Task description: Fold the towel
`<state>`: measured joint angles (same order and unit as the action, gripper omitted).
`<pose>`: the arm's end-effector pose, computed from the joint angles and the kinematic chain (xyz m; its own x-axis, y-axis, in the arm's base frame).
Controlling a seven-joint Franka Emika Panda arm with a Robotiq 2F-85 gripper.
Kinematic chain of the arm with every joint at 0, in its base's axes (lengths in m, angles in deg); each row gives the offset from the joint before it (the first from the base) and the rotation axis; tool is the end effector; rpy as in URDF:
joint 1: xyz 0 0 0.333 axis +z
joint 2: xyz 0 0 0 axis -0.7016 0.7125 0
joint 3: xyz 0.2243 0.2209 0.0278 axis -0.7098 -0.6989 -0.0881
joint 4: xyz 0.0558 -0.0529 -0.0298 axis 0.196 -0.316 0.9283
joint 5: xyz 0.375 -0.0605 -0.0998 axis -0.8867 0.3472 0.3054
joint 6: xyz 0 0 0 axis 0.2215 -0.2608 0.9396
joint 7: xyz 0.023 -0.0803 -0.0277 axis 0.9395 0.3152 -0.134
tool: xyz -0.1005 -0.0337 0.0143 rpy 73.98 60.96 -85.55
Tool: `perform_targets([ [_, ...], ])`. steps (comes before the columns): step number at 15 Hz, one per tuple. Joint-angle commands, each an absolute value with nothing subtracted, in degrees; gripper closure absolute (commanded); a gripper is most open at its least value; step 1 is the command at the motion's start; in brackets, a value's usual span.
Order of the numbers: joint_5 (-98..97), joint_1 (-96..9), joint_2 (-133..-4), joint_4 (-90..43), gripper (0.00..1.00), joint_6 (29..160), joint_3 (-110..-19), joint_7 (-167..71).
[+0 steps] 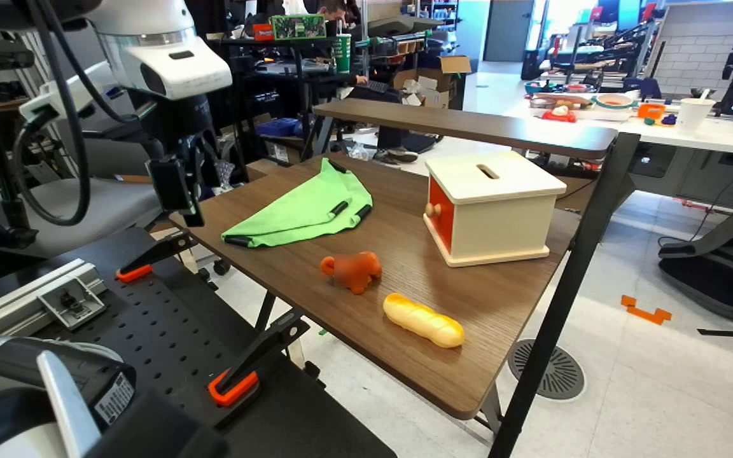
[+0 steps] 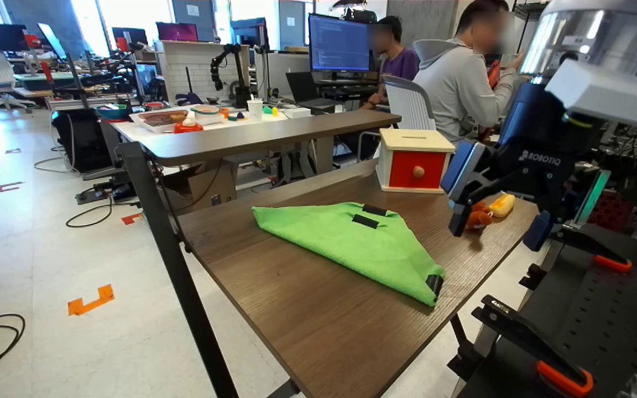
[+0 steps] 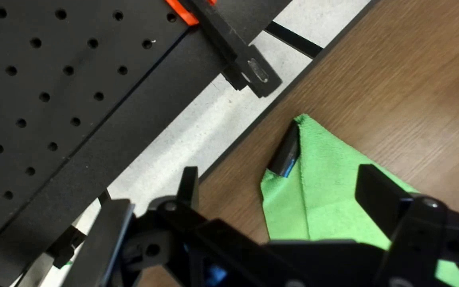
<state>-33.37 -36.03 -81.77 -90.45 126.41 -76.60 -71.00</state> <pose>0.3742 0.0796 0.1995 0.7668 -0.6401 -0.0475 -0.6389 -0.7542 -0.1513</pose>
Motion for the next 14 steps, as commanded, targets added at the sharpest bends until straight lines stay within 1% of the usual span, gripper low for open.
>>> perform_targets([
  [1,-36.0,-36.8,-75.9,-88.5,0.00,129.3,-76.6,-69.8],
  [8,-34.4,-37.4,-66.7,-83.8,0.00,132.0,-76.1,-71.1],
  [14,-33.6,-37.4,-61.9,-79.5,0.00,132.2,-76.3,-71.8],
])
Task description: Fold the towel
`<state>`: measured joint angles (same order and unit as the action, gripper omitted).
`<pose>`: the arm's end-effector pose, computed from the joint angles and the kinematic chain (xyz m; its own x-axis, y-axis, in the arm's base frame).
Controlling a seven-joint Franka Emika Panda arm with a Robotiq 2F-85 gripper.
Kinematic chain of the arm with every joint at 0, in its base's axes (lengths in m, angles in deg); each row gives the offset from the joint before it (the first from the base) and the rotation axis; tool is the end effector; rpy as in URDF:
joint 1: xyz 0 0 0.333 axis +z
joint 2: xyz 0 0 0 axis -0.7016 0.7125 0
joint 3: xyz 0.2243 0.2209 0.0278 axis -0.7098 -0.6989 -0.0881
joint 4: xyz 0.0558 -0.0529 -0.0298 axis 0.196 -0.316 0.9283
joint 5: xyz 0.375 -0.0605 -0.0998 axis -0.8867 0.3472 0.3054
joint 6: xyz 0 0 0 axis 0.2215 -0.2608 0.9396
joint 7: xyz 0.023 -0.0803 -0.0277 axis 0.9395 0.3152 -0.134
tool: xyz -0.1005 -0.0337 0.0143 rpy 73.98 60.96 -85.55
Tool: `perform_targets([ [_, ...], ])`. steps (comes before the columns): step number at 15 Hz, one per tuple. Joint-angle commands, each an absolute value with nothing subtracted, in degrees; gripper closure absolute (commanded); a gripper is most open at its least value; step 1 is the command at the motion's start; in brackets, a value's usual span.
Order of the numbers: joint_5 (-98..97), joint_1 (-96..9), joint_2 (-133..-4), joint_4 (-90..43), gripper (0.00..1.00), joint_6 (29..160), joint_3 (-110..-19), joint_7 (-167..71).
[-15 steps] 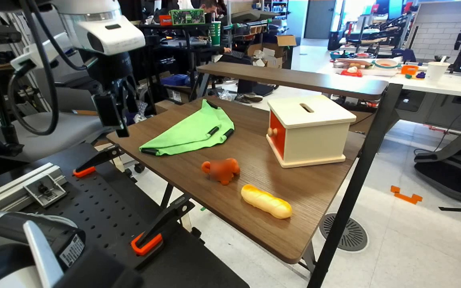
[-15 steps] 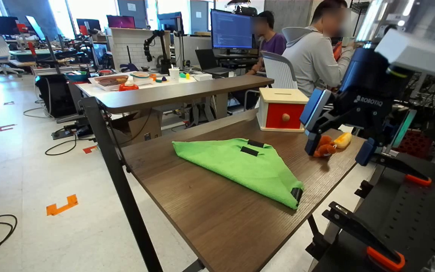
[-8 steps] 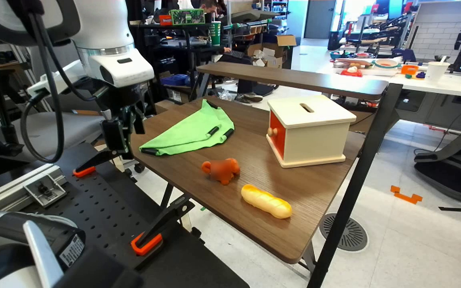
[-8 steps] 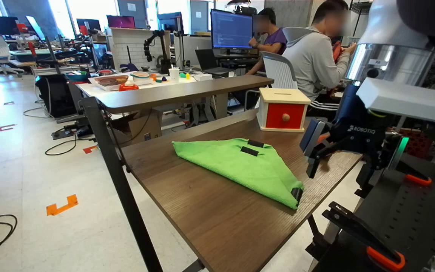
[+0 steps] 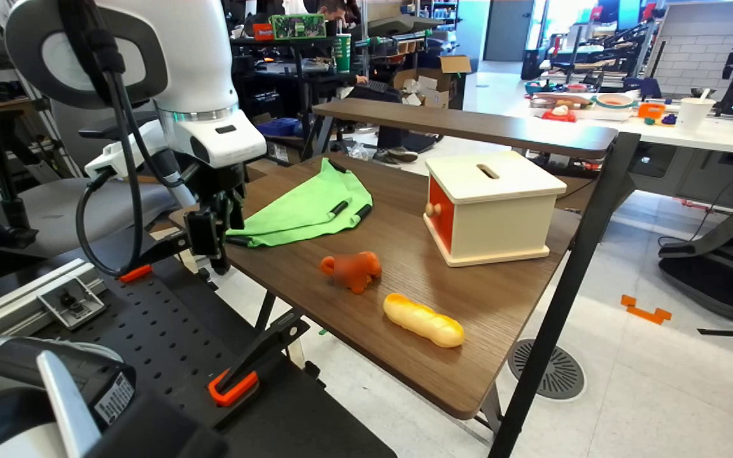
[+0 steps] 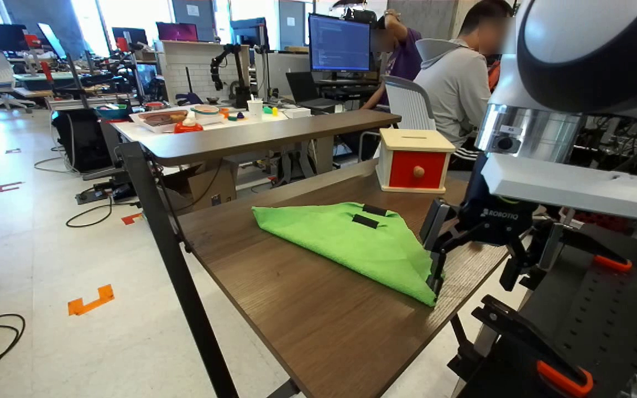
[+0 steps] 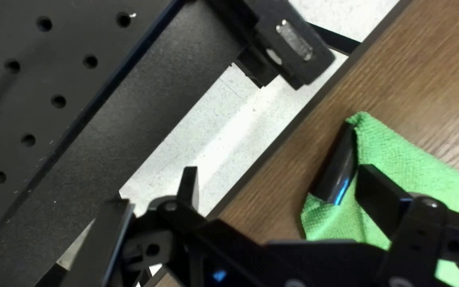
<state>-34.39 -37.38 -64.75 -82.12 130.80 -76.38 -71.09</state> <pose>0.3988 0.0749 0.1250 0.7205 -0.6866 -0.0971 -0.6933 -0.7158 -0.0835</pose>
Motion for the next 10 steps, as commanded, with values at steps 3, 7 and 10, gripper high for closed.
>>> perform_targets([
  [3,-32.8,-36.6,-60.5,-78.0,0.34,131.9,-75.7,-72.0],
  [7,-32.5,-36.6,-59.9,-77.7,0.62,131.5,-75.3,-71.9],
  [10,-32.5,-36.7,-60.6,-78.4,0.83,131.3,-75.2,-71.9],
])
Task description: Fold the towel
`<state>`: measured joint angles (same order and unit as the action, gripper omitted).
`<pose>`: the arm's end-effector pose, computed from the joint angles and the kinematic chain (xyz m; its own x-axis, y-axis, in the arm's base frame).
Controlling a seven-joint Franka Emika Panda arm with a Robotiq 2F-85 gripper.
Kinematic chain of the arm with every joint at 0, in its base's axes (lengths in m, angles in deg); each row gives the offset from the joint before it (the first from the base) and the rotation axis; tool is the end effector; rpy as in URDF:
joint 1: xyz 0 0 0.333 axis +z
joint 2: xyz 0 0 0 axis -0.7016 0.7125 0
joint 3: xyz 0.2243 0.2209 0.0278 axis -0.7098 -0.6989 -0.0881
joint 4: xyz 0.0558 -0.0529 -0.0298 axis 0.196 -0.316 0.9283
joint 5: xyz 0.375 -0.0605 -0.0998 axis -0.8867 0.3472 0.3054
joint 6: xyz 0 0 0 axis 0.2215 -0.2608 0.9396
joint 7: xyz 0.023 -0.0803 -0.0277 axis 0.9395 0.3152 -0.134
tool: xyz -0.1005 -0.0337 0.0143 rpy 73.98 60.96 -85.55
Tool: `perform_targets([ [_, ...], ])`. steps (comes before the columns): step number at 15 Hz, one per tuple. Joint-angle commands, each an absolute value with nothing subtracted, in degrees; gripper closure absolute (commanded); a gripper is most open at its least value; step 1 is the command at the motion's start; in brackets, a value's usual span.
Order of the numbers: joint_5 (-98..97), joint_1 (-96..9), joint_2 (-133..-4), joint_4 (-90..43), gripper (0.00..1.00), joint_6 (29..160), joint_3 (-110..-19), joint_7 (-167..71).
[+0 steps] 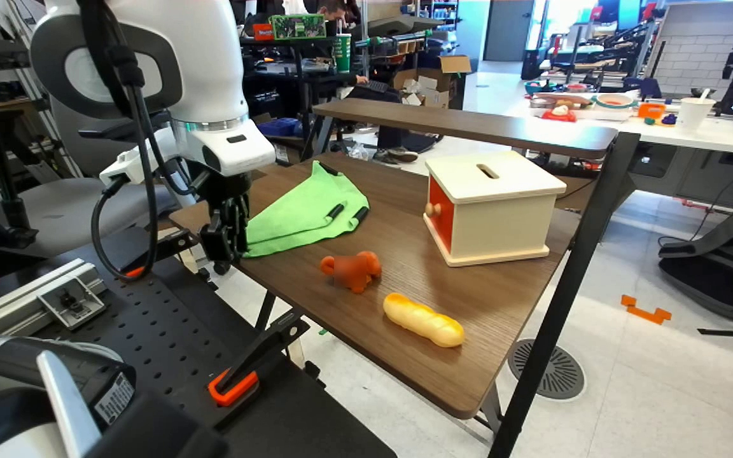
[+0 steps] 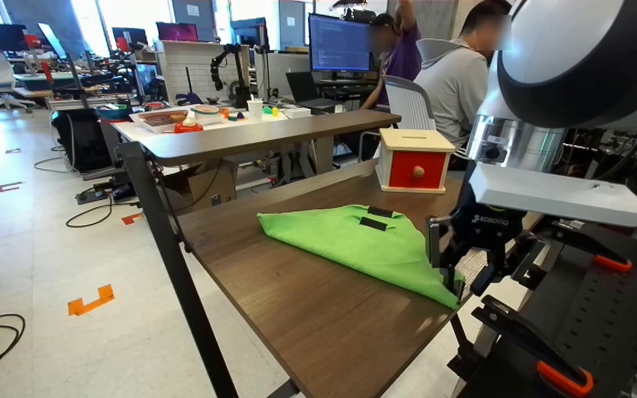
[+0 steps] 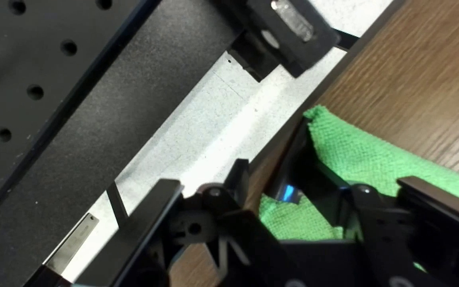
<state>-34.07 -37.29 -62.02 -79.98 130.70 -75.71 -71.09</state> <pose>0.4068 0.0733 0.1134 0.7157 -0.6906 -0.1045 -0.6980 -0.7122 -0.0743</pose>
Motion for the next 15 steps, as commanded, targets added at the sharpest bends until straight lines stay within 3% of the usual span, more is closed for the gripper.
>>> perform_targets([
  [1,-32.5,-36.7,-60.9,-78.5,0.90,131.3,-75.2,-71.9],
  [2,-32.5,-36.7,-61.0,-78.1,1.00,131.2,-75.2,-71.9],
  [9,-33.5,-37.8,-63.5,-77.9,0.98,130.7,-76.9,-70.6],
  [15,-37.0,-40.9,-70.4,-80.7,0.98,128.6,-83.7,-66.8],
])
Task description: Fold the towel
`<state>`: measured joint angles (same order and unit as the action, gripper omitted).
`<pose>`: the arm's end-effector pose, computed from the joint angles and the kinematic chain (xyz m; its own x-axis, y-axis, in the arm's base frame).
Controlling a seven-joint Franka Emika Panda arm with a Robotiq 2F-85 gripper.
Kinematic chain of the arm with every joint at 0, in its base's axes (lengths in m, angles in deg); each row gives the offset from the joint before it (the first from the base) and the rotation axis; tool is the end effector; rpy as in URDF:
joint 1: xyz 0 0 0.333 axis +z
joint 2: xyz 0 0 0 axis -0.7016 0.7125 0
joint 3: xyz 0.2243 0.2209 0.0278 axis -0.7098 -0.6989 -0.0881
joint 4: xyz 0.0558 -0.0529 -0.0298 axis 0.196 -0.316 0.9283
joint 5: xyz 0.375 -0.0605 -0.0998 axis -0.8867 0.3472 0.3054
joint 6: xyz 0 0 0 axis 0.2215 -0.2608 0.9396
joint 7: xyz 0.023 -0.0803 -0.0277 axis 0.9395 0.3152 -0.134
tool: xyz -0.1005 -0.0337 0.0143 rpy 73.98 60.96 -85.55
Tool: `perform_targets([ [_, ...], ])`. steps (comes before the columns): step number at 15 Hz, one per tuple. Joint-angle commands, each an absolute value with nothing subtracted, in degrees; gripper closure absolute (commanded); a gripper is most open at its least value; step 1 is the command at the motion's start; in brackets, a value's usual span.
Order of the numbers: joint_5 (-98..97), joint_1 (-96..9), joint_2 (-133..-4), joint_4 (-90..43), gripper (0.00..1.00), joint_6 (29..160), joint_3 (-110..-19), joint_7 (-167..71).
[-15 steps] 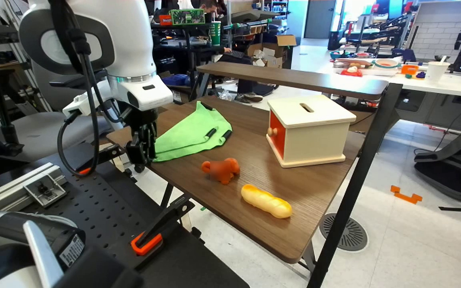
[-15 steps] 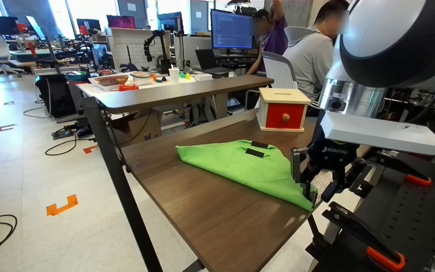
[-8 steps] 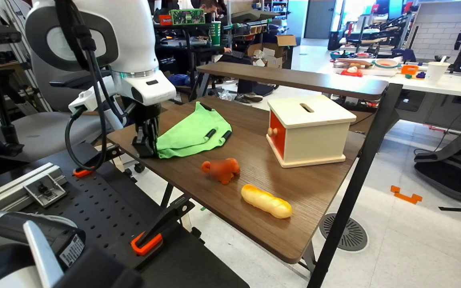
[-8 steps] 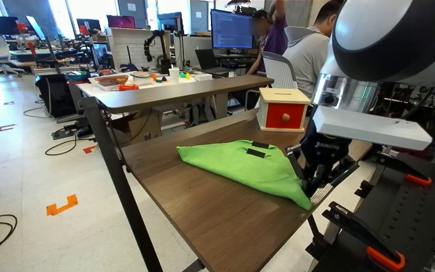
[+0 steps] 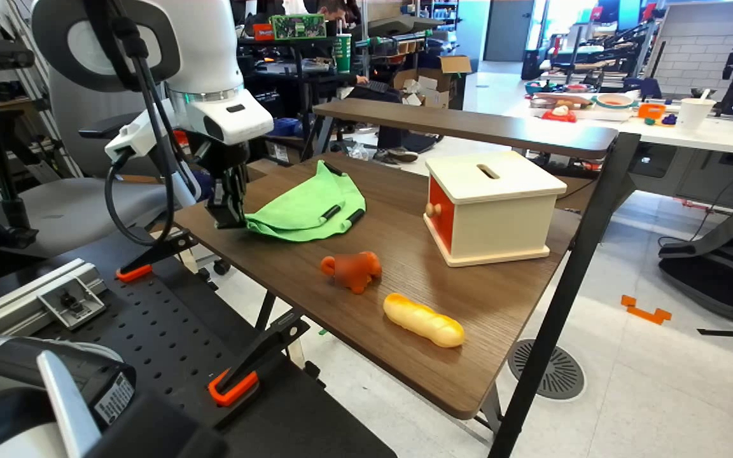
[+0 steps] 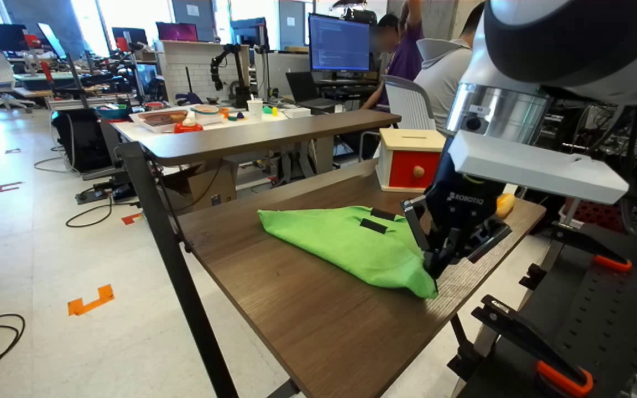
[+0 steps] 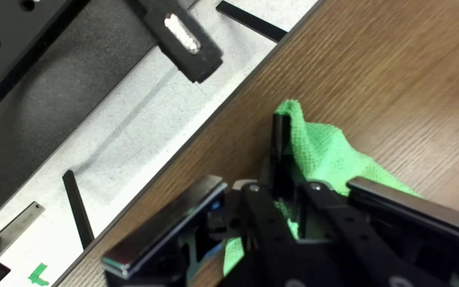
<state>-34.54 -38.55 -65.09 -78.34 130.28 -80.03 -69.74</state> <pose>0.4249 0.1031 0.1432 0.7643 -0.6399 -0.0796 -0.6436 -0.7494 -0.1557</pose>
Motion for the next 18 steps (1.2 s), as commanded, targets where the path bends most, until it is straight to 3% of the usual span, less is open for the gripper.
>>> perform_targets([
  [1,-37.7,-41.4,-71.5,-80.7,0.98,128.3,-84.6,-66.1],
  [9,-43.9,-44.9,-76.6,-76.1,0.98,126.0,-87.0,-62.4],
  [18,-48.1,-48.5,-71.4,-66.9,0.98,124.7,-85.9,-60.2],
])
